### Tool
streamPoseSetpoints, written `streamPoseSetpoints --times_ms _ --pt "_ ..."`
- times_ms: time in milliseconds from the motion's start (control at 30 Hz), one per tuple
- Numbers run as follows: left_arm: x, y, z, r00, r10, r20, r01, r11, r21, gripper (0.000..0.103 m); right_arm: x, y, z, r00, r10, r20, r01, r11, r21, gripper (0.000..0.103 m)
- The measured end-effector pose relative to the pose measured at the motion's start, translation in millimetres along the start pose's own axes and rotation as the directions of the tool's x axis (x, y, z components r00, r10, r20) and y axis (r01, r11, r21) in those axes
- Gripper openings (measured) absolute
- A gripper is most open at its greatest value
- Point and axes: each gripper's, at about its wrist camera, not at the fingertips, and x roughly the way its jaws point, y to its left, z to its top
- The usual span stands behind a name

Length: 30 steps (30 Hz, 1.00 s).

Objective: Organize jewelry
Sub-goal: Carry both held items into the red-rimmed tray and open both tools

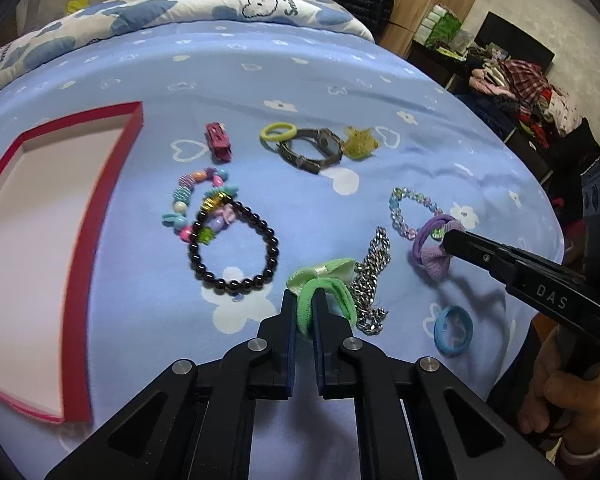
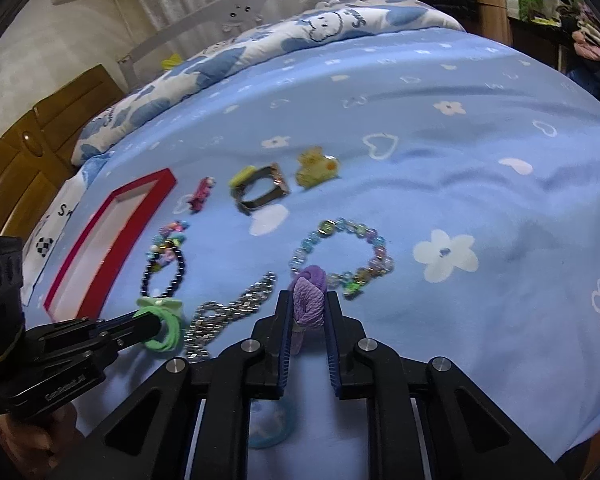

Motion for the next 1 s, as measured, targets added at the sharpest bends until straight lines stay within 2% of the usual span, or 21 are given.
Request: streamPoseSetpoints --times_ms 200,467,733,1000 --pt "-32.7 15.0 -2.0 0.998 0.018 0.066 -0.015 0.999 -0.041 0.005 -5.3 23.6 10.0 0.997 0.071 0.015 -0.071 0.997 -0.023 0.014" --pt "-76.1 51.8 -16.2 0.989 0.086 0.124 -0.069 0.988 -0.138 0.005 -0.5 71.3 22.3 0.983 0.184 0.008 -0.183 0.979 -0.085 0.014" --pt "-109.4 84.7 -33.1 0.976 0.165 0.143 -0.129 0.964 -0.233 0.006 12.4 124.8 29.6 0.958 0.283 -0.034 -0.285 0.947 -0.151 0.015" --pt "-133.6 111.9 -42.0 0.962 0.237 0.136 -0.186 0.932 -0.311 0.006 32.0 182.5 30.2 0.923 0.373 -0.097 -0.385 0.899 -0.211 0.015"
